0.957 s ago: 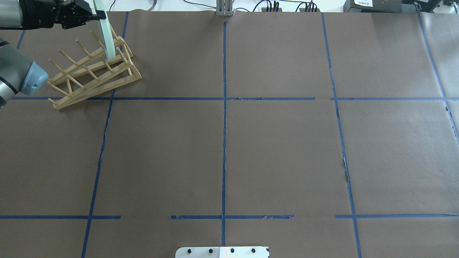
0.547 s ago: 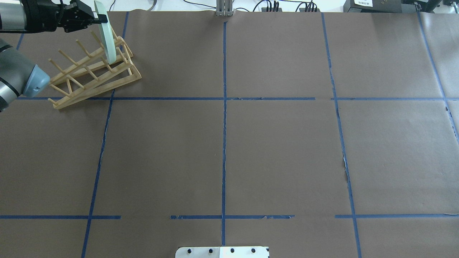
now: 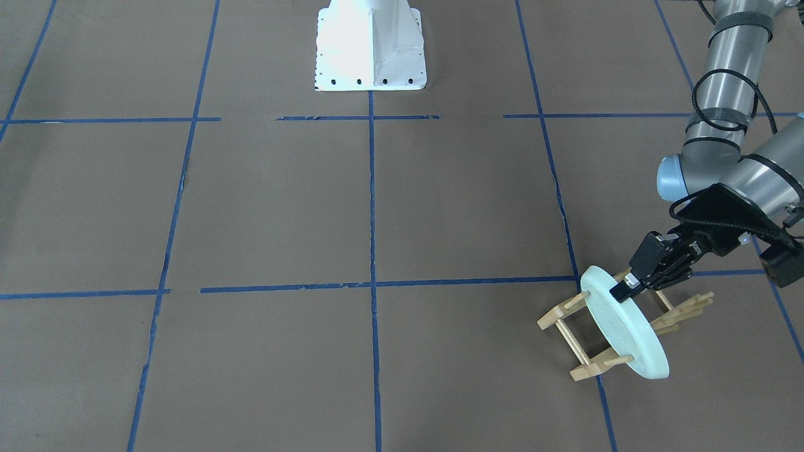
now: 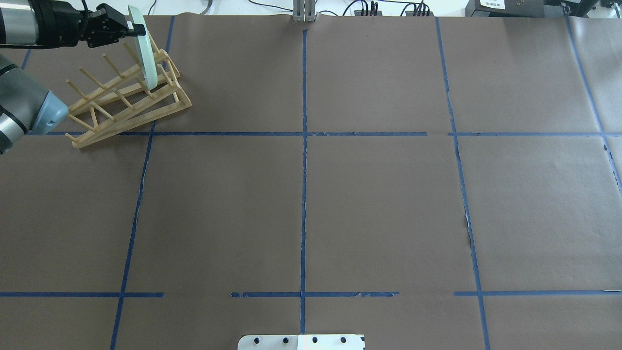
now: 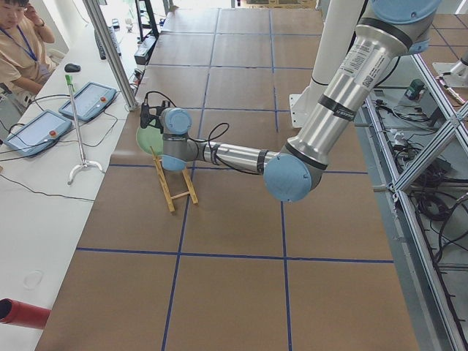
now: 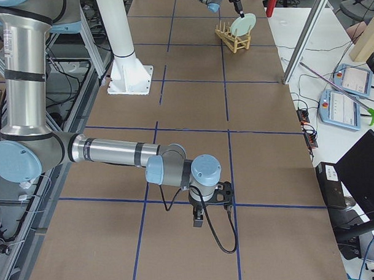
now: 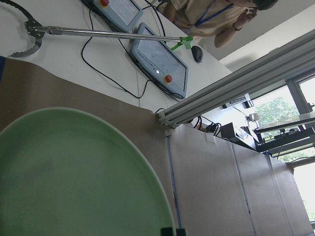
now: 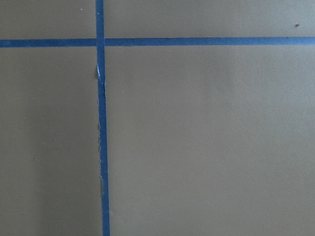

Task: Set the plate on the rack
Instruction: 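Lower the plate into a rack slot and open the left gripper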

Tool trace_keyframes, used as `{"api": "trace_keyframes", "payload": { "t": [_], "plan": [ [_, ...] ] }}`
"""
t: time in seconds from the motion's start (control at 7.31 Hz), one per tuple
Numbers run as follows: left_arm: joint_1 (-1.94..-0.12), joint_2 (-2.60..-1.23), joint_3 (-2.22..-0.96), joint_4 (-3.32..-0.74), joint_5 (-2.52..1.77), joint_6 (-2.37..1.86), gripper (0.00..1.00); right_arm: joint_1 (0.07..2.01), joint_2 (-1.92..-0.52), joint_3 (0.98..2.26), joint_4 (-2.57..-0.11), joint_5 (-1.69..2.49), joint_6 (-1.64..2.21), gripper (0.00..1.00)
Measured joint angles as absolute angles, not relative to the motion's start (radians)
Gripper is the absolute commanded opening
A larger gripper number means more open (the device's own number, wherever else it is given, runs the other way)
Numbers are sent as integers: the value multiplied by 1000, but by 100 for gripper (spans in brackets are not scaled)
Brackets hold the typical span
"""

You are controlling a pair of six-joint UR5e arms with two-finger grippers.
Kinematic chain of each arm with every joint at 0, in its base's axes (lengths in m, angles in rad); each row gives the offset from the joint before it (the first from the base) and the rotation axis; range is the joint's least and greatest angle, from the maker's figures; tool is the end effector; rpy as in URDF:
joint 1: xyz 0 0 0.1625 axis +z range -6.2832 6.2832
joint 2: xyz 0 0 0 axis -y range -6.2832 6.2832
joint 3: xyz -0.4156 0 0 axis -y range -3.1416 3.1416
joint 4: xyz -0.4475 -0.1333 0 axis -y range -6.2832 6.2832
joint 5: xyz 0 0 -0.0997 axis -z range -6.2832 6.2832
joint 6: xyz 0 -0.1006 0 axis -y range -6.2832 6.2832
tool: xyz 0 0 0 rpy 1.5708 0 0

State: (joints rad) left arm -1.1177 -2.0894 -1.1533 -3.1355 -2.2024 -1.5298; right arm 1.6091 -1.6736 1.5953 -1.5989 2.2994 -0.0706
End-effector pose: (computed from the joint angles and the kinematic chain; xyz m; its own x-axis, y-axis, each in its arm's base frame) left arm 0.2499 -0.6820 0.3713 -0.0223 0.1214 -0.9924 0.4697 0.8775 0.0968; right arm 0.0852 -0.4917 0.6961 0.7437 0.0289 0.6679 0.0144 0.9981 -0.0592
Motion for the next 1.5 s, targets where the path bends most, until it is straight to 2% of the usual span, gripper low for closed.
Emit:
{"api": "trace_keyframes", "payload": {
  "t": [0.14,0.27,0.41,0.55,1.09,1.5],
  "plan": [
    [-1115,-2089,-1152,-3135,-2199,-1530,1,1609,-1674,1595,-1599,2299,-71,100],
    [-1111,-2089,-1151,-3135,-2193,-1529,46,1609,-1674,1595,-1600,2299,-71,100],
    [-1106,-2089,-1152,-3135,-2189,-1529,77,1609,-1674,1595,-1600,2299,-71,100],
    [-1104,-2089,-1152,-3134,-2187,-1529,99,1609,-1674,1595,-1599,2299,-71,100],
    [-1111,-2083,-1192,-3129,-2186,-1531,100,1609,-1674,1595,-1600,2299,-71,100],
    [-1182,-2043,-1316,-2991,-2195,-1489,100,1609,-1674,1595,-1600,2299,-71,100]
  ]
}}
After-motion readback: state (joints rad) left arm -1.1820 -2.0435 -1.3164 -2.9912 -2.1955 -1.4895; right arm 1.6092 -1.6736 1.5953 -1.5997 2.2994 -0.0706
